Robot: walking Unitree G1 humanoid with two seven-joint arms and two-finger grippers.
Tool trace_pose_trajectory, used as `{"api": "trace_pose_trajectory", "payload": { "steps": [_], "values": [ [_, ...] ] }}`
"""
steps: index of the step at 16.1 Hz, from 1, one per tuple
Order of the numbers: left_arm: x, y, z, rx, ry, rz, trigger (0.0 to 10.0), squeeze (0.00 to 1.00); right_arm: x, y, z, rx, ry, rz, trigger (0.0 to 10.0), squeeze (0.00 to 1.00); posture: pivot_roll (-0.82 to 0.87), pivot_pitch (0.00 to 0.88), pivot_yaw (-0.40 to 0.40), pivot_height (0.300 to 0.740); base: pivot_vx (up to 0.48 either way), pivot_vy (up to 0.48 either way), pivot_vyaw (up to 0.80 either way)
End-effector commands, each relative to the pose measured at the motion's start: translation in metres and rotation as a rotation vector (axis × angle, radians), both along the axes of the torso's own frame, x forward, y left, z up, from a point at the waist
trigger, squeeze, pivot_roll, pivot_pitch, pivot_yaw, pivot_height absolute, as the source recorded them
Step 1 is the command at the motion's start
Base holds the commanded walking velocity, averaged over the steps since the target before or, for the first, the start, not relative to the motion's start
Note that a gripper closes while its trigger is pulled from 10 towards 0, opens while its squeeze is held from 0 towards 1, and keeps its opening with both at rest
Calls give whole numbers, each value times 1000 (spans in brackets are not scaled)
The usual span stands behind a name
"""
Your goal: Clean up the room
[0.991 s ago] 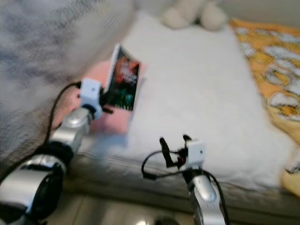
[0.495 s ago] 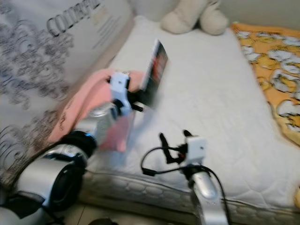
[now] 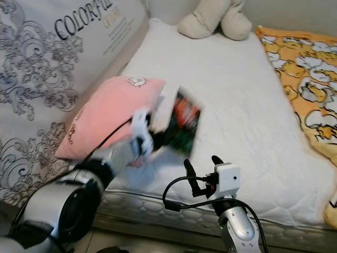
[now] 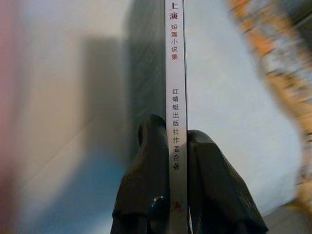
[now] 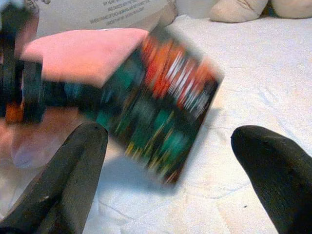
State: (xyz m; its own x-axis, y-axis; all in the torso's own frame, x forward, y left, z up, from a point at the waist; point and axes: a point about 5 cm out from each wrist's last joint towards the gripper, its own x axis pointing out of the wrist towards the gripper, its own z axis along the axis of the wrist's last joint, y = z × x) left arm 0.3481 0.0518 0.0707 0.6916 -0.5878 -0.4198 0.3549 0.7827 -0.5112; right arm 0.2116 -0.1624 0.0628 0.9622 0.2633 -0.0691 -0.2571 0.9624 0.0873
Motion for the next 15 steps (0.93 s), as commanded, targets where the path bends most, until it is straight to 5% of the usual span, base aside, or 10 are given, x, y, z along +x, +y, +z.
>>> {"api": "trace_pose_trajectory", "payload": {
  "steps": [1,8,11,12,13,15],
  "values": [
    [1,3,-1,69,-20,7,10000,0,0,0,4,6,0,4,10000,102,-166,3,-13,740,0,0,0],
    [7,16,-1,237,-115,74,10000,0,-25,-21,-8,-31,54,-18,10000,102,-174,5,-26,740,0,0,0],
    [8,8,5,270,-163,30,10000,0,-25,-18,-16,-26,66,-20,10000,98,-177,3,-23,740,0,0,0],
    [10,0,11,270,-207,-24,10000,90,-25,-20,-25,-21,82,-22,10000,102,-174,0,-20,740,0,0,0],
    [10,-3,13,276,-224,-47,10000,0,-25,-24,-35,-20,99,-25,10000,102,-175,0,-18,740,0,0,0],
    [10,-4,14,281,-230,-54,10000,0,-25,-25,-42,-18,108,-26,10000,102,-177,0,-14,740,0,0,0]
  ]
}}
